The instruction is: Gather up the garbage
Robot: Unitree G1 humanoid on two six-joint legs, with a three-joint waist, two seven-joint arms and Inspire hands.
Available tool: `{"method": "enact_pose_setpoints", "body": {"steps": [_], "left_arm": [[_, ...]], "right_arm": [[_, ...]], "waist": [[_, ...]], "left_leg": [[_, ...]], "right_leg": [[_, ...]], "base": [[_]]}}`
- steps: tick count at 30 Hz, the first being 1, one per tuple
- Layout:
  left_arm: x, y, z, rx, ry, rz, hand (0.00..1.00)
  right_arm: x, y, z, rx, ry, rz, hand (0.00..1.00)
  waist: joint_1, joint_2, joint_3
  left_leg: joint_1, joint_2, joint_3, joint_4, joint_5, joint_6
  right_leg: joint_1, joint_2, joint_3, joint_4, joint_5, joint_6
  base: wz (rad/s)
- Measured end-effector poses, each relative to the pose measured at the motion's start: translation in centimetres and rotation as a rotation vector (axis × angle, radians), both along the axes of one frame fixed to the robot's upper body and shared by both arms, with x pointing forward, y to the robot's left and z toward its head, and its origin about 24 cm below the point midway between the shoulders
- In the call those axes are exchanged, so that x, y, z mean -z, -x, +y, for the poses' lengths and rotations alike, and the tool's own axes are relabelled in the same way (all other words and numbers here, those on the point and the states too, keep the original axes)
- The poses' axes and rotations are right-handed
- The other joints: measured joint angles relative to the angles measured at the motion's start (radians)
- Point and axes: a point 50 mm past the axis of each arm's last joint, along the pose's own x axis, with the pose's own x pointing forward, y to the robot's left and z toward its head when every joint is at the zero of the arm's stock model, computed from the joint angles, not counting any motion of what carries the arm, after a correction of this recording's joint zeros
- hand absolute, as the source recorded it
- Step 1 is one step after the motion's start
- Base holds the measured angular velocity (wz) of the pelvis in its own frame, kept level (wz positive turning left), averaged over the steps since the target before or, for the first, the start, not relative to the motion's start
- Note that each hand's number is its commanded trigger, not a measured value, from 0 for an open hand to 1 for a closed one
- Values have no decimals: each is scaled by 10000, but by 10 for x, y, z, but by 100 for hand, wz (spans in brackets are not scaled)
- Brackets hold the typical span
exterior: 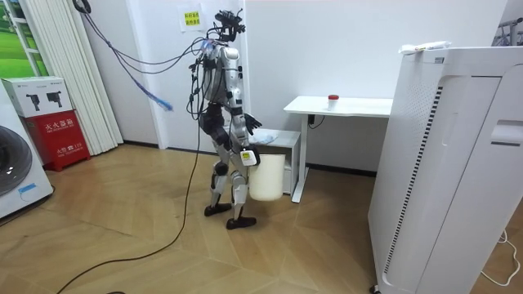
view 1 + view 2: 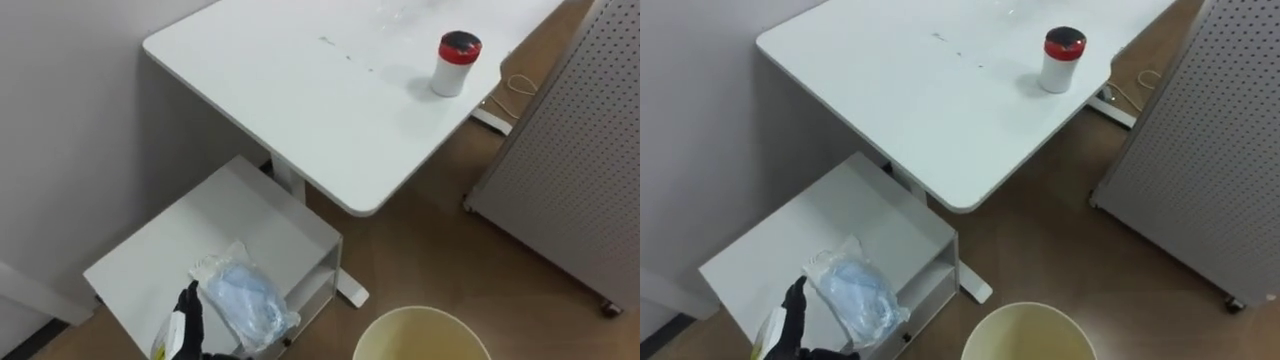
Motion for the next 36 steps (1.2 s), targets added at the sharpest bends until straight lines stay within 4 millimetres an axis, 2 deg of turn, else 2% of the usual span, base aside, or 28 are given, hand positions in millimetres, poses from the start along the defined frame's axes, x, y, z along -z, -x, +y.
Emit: {"method": "enact_pose_setpoints", "body": {"steps": [1,3,8,14,20,22,28,31,36], "left_arm": [[-3,-5,-1,28,-41,-132,0],[-6,-10,-1,-56,-155,-314,0],[-14,-20,0,-300,-407,-731,0],[-13,-22,0,-135,-716,-582,0],[-13,-23,1,243,-1195,-482,0],[-16,-28,0,351,-1305,-540,0],[-21,-35,-3,1184,-2195,-689,0],[-24,-40,-1,1301,-2529,-678,0],[-26,-42,2,1297,-2888,-660,0]], "right_arm": [[0,-1,0,-17,12,-8,100],[-1,-4,0,-83,62,-40,100],[-4,-11,-1,-85,165,-248,100],[-6,-19,0,-247,193,-401,100],[-9,-25,1,-298,191,-528,100],[-9,-26,0,-350,217,-578,100],[-9,-27,3,-91,-3,-623,100],[-10,-29,2,-104,-116,-693,100],[-11,-31,3,-71,-249,-721,100]], "waist": [[-9,-42,49],[-36,-77,77],[-103,-78,85],[-256,-47,104],[-378,3,162],[-420,67,206],[-412,123,241],[-460,167,267],[-577,184,267]], "left_leg": [[-116,8,13,57,1,-2],[-282,20,24,151,-2,-4],[-794,29,1,355,-3,-6],[-1099,82,68,648,-2,-7],[-1190,136,322,639,-2,-7],[-1271,151,371,645,-12,-23],[-1404,314,423,837,-88,-140],[-1525,348,435,872,-88,-153],[-1653,362,456,898,-83,-163]], "right_leg": [[-97,3,0,8,33,-11],[-229,10,12,47,58,-24],[-661,1,-31,100,119,-59],[-856,-2,-42,120,133,-72],[-1034,2,61,287,151,-99],[-1112,0,63,312,179,-129],[-1175,155,72,301,251,-221],[-1296,186,73,307,280,-267],[-1436,200,89,316,291,-286]], "base": [[-4],[0],[2],[1],[-3],[0],[-2],[-2],[0]]}}
